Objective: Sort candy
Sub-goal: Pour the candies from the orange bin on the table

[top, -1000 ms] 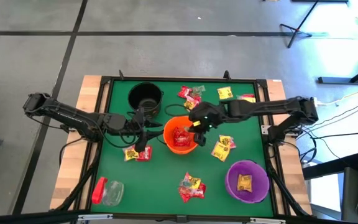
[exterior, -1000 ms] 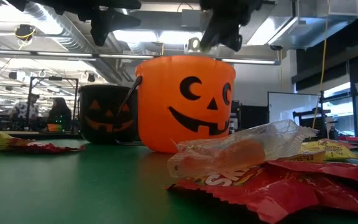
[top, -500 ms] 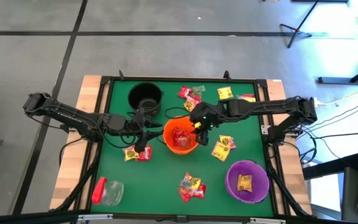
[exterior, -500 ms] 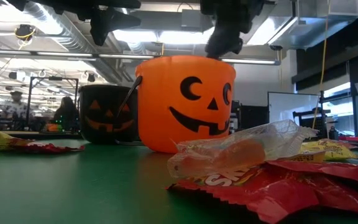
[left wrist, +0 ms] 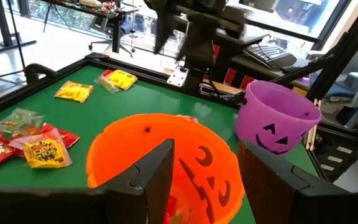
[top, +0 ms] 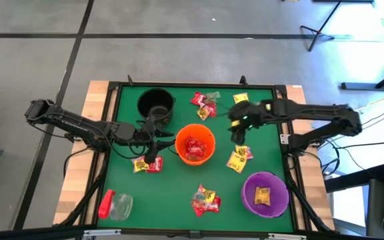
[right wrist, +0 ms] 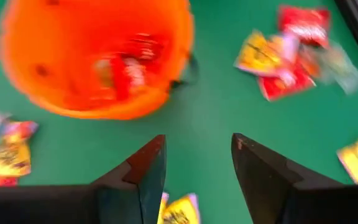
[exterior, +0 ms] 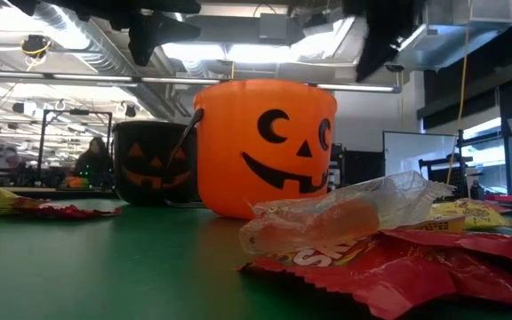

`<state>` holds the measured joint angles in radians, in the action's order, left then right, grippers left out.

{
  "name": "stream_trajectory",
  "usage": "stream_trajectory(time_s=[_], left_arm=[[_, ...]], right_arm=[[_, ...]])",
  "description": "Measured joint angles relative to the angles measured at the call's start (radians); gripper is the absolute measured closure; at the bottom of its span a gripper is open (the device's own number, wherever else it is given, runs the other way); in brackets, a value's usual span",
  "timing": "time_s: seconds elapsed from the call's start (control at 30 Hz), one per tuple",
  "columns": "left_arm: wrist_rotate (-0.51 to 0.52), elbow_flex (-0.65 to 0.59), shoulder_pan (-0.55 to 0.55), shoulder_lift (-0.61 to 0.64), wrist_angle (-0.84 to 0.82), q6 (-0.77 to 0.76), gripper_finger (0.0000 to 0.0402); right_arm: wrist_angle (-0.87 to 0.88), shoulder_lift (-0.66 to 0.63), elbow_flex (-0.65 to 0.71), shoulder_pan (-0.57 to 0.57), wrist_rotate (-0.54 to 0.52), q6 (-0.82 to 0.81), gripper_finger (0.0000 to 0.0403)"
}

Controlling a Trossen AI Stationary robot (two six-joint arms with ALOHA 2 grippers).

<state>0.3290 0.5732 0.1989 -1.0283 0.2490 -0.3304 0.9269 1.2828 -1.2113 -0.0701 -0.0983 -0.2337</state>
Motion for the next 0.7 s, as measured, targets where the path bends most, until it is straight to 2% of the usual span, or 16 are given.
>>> stream_trajectory(time_s=[0.17, 0.3, 0.53, 0.7], left_arm=[[0.001, 0.000, 0.000, 0.000, -0.005, 0.023, 0.0234], [0.030, 0.000, 0.000, 0.000, -0.005, 0.027, 0.0234], [0.055, 0.000, 0.000, 0.000, -0.001, 0.053, 0.0234], [0.055, 0.000, 0.000, 0.000, -0.001, 0.054, 0.0234]], right_arm=[[-0.034, -0.156, 0.216, -0.113, -0.057, -0.120, 0.0225], [-0.040, -0.194, 0.336, -0.242, -0.154, -0.230, 0.0226], [-0.104, -0.111, 0.427, -0.508, -0.155, -0.253, 0.0226], [-0.163, -0.007, 0.434, -0.637, -0.054, -0.183, 0.0226]])
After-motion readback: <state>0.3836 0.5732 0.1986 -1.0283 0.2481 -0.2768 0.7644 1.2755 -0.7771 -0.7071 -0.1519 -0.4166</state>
